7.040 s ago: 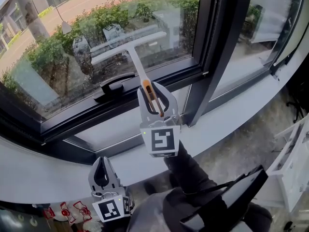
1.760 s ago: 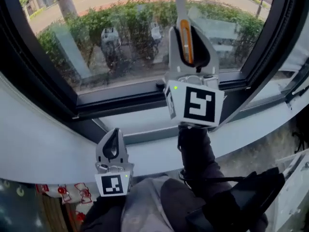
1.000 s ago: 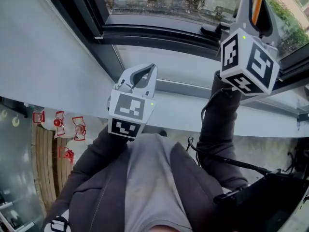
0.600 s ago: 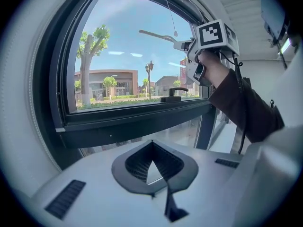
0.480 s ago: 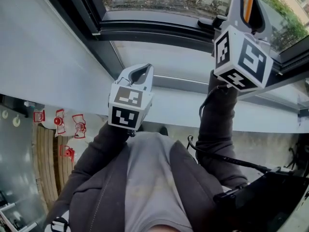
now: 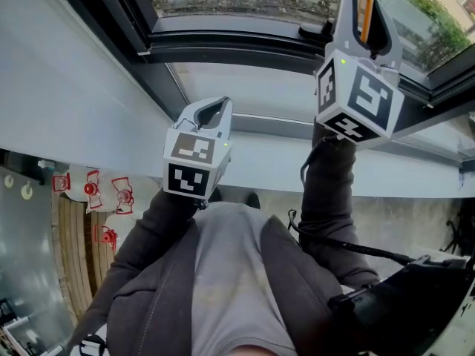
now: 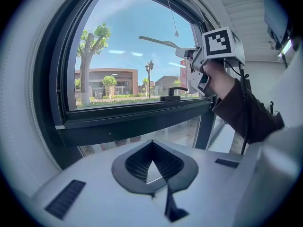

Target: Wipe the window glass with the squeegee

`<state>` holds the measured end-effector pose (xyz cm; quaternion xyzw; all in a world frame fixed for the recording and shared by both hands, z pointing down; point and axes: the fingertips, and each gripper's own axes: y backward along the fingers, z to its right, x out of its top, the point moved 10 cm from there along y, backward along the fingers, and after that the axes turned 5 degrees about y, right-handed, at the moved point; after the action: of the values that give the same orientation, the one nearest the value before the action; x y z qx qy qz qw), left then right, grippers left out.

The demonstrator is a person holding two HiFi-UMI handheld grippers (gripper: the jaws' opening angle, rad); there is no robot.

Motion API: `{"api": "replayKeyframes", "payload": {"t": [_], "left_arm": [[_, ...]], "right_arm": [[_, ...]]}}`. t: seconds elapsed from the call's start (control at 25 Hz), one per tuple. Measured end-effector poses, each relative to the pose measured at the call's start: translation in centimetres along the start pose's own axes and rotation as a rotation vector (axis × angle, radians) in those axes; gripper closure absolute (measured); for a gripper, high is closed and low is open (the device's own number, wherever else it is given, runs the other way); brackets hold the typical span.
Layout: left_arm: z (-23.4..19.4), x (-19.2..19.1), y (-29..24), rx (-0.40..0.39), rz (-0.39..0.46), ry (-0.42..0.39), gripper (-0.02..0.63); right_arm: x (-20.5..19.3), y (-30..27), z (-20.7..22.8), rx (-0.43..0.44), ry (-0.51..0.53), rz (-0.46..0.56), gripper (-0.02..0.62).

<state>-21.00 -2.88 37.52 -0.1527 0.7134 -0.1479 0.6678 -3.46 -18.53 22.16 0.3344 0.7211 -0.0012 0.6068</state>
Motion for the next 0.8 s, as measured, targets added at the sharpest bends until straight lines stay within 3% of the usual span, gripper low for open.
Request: {"api": "replayKeyframes", "payload": {"t": [0.8], "left_arm": [[0.5,-0.1,0.1,-0.018,-0.013,0.006,0.606]], "right_arm": [[-2.7,2.2,-1.0,0.025,-0.024,-0.066,0.465]]}}
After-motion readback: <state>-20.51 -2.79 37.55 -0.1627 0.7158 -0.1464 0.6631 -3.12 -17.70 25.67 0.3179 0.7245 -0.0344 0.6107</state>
